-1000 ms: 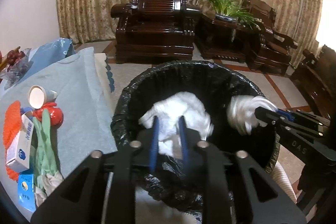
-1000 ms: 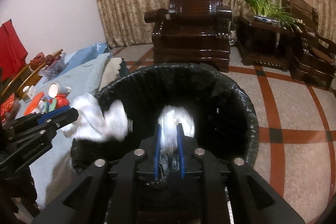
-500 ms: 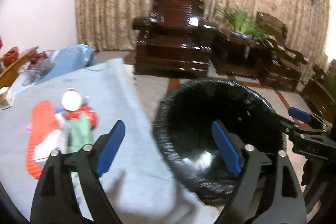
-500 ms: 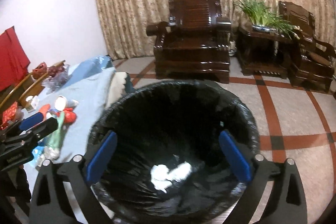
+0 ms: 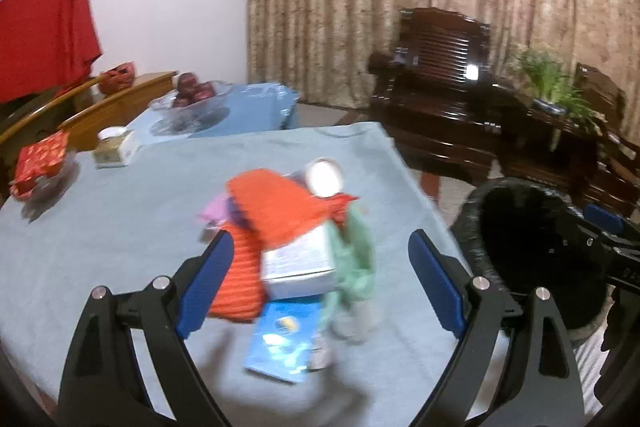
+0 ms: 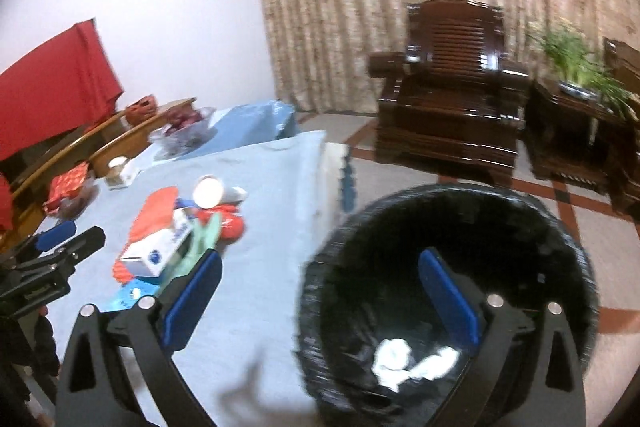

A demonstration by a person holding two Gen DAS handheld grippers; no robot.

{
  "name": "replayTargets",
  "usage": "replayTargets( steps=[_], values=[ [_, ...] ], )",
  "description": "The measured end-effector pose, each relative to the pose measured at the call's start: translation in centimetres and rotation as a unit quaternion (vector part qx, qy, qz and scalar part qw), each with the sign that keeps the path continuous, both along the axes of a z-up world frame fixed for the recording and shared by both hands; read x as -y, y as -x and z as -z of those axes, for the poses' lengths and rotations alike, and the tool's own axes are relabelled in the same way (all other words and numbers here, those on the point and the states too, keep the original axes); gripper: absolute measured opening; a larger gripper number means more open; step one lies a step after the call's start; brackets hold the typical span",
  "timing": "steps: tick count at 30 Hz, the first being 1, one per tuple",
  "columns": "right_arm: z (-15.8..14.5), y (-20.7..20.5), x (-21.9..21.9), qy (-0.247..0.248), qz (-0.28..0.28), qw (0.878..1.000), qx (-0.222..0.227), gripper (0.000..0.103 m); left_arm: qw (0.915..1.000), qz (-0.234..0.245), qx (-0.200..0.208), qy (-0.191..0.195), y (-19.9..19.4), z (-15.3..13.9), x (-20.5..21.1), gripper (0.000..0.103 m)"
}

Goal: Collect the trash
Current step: 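Move the right gripper back to the green rubber glove on the table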

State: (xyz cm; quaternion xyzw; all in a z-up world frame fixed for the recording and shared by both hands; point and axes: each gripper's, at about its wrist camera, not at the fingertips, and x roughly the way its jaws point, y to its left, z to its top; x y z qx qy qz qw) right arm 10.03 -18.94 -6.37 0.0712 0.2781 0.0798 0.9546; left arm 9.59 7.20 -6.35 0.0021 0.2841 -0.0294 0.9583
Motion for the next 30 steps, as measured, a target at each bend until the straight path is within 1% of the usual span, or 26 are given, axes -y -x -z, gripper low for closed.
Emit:
replayTargets(
  steps=[4, 7, 12, 13, 17, 23, 25, 30],
  values=[
    [0.7, -1.6, -3.6, 0.002, -0.033, 0.999, -0.007, 0.096, 0.9996, -0.027, -0.005, -0.009, 0.2, 0.7, -2.3, 0.086],
    [1.4, -2.5, -5.5, 0.007, -0.049, 0.999, -0.013, 0.095, 0.9989, -0.043, -0.011, -0.014, 0.2, 1.5, -3.7, 0.086],
    [3.4, -4.2, -8.1, 0.013, -0.065, 0.997, -0.035, 0.088, 0.9978, -0.06, -0.02, -0.021, 0.0, 3.0, -5.6, 0.086],
    [4.0, -4.4, -8.4, 0.015, -0.069, 0.997, -0.041, 0.084, 0.9976, -0.062, -0.023, -0.023, -0.1, 3.4, -5.9, 0.086],
    [5.3, -4.6, -9.2, 0.019, -0.075, 0.995, -0.059, 0.076, 0.9974, -0.059, -0.035, -0.023, 0.0, 4.8, -6.1, 0.086],
    [6.6, -4.6, -9.8, 0.027, -0.086, 0.993, -0.072, 0.069, 0.997, -0.044, -0.06, -0.021, 0.3, 7.1, -5.2, 0.086],
    [6.8, -4.5, -9.7, 0.028, -0.089, 0.993, -0.073, 0.067, 0.9967, -0.042, -0.067, -0.018, 0.3, 7.7, -5.0, 0.085],
    [6.7, -4.9, -9.8, 0.025, -0.098, 0.992, -0.072, 0.064, 0.9967, -0.046, -0.065, -0.018, 0.2, 7.8, -4.9, 0.083]
  ],
)
